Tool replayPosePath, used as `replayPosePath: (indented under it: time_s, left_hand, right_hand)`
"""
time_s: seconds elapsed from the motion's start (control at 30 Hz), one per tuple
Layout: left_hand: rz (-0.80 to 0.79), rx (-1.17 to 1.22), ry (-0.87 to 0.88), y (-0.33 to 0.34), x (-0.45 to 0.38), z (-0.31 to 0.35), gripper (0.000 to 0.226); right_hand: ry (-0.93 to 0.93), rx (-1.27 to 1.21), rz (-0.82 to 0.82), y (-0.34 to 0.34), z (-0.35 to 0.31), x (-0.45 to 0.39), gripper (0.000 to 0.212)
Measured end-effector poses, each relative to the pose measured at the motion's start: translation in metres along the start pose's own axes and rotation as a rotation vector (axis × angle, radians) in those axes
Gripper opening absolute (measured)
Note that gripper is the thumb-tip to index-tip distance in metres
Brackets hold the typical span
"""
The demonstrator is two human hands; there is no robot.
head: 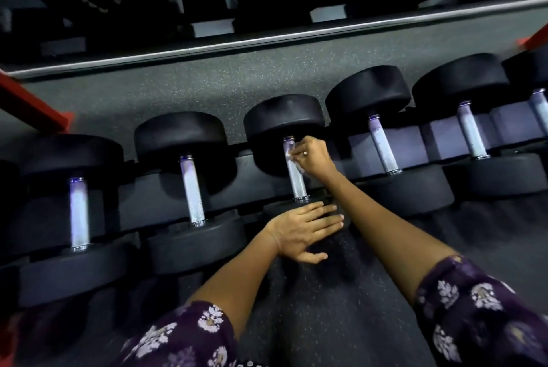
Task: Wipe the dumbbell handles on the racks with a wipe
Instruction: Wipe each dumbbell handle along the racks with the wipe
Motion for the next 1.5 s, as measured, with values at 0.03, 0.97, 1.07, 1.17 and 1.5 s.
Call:
replayPosePath:
  time_s: [0.03,0.97,1.07,1.17,1.5]
  left_hand:
    - [-0.005,-0.006,-0.01,0.0,-0.001,0.0,0.065]
    - [-0.02,-0.085,-0.07,-0.001,-0.004,0.002,0.062]
    - [-0.004,-0.091,-0.078,-0.001,-0.004,0.003,0.062]
    - [0.019,-0.06,-0.069,-0.001,-0.003,0.002,0.063]
    - [0.029,0.01,-0.053,0.002,0.0,0.002,0.066]
  right_hand:
    - [-0.014,0.001,0.013,0.001,0.0,-0.001,0.014]
    - [-0.171,-0.007,-0.11,-0.007,0.007,0.022,0.006]
    - [-0.277,0.143,-0.274,0.001,0.004,0.034,0.01]
    - [-0.201,0.204,-0.353,0.007,-0.006,0.027,0.019]
    - [-0.153,0.161,-0.54,-0.011,0.016,0.041,0.012]
Point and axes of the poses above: each hand's wrist, its own x-axis away from the middle knuckle, its own y-axis out of the palm, z = x × y, the point moved 3 cm from there along -x, towards the middle knuckle, and after that the axes turned 12 degrees about x, right-handed, at the moved point
